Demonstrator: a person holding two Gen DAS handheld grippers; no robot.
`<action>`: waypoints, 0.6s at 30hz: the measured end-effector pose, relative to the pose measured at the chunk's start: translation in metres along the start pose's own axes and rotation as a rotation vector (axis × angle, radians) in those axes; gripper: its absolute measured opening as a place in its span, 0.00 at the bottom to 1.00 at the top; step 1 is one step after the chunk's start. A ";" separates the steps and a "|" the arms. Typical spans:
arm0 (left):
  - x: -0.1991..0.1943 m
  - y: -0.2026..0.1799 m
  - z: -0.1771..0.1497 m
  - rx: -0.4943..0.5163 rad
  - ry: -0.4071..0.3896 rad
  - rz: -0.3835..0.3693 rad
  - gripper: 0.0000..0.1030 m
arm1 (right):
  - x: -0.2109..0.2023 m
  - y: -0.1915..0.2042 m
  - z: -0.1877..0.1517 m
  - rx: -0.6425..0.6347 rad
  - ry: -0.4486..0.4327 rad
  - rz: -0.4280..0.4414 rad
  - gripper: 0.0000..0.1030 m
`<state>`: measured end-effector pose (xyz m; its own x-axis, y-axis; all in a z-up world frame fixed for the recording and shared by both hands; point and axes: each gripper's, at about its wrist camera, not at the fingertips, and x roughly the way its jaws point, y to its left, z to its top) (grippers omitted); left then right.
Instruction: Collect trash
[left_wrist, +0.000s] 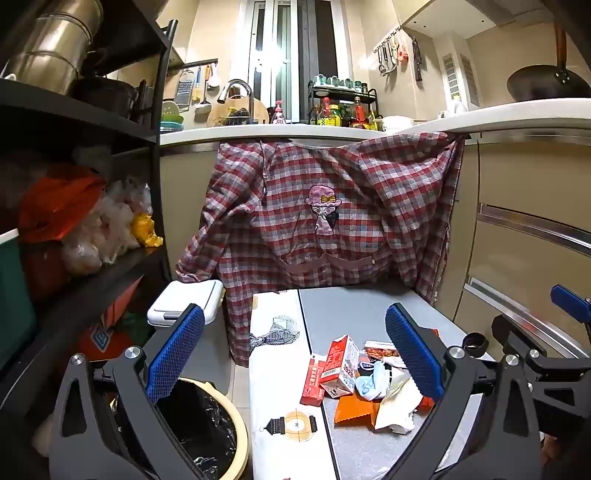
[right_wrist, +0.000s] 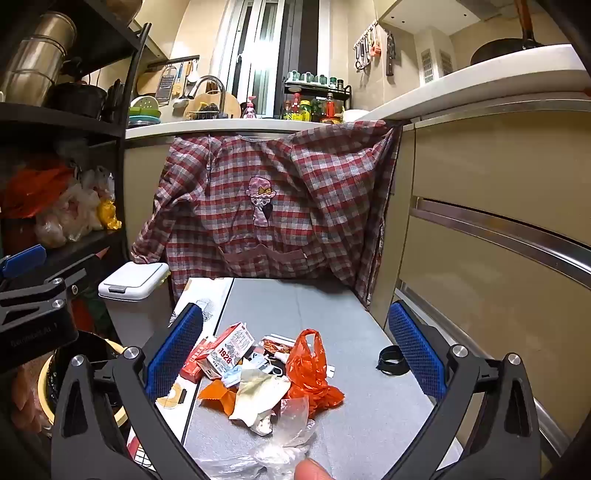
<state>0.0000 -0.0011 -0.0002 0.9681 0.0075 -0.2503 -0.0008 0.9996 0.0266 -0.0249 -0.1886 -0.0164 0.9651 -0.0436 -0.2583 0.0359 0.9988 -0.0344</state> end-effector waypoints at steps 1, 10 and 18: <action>0.000 0.000 0.000 -0.001 -0.001 0.002 0.93 | 0.000 0.000 0.000 -0.001 0.003 0.002 0.95; 0.000 0.005 0.001 -0.036 0.011 -0.003 0.93 | 0.001 0.002 0.000 -0.012 0.009 0.000 0.95; 0.000 0.006 0.000 -0.022 0.004 -0.001 0.93 | -0.001 0.001 -0.001 0.002 -0.001 0.002 0.95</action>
<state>-0.0003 0.0045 0.0004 0.9672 0.0064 -0.2540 -0.0054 1.0000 0.0049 -0.0258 -0.1880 -0.0167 0.9655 -0.0417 -0.2571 0.0347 0.9989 -0.0317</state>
